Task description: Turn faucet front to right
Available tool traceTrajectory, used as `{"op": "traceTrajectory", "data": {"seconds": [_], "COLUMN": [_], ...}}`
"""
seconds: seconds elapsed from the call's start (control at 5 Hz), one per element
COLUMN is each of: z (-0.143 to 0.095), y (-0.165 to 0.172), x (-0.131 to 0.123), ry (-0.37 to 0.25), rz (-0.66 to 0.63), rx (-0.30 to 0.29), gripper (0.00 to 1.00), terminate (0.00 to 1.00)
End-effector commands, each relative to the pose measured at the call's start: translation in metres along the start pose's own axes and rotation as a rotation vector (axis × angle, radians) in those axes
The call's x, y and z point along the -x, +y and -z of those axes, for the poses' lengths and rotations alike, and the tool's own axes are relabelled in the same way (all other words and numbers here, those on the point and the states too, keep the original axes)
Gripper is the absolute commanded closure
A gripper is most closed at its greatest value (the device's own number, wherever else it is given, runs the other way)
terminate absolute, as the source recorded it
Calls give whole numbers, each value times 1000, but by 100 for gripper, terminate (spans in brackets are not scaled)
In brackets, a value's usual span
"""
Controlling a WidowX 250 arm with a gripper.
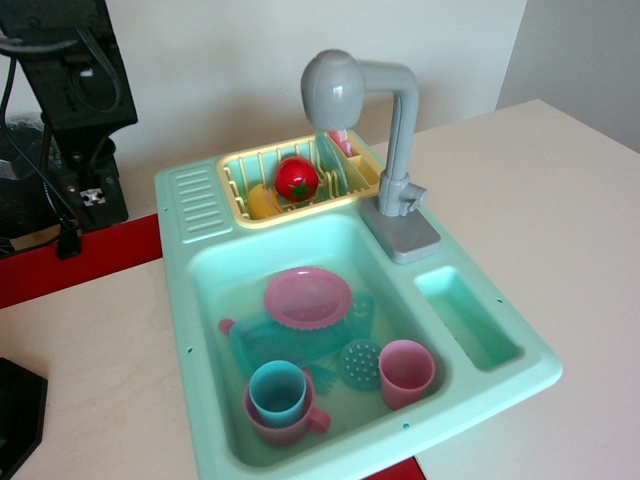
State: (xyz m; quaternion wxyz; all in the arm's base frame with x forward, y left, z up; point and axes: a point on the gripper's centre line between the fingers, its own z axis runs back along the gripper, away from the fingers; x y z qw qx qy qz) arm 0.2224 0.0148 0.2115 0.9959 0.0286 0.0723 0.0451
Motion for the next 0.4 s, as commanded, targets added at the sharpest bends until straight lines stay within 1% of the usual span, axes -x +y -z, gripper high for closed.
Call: {"op": "traceTrajectory", "data": {"seconds": [0.0,0.2], "z": [-8,-9], "y": [2,6], "x": [5,4], "ry": [-35,-16], "rz": [-16,-9], "rx": [-2,27], "gripper": [0,0], "terminate": [0,100]}}
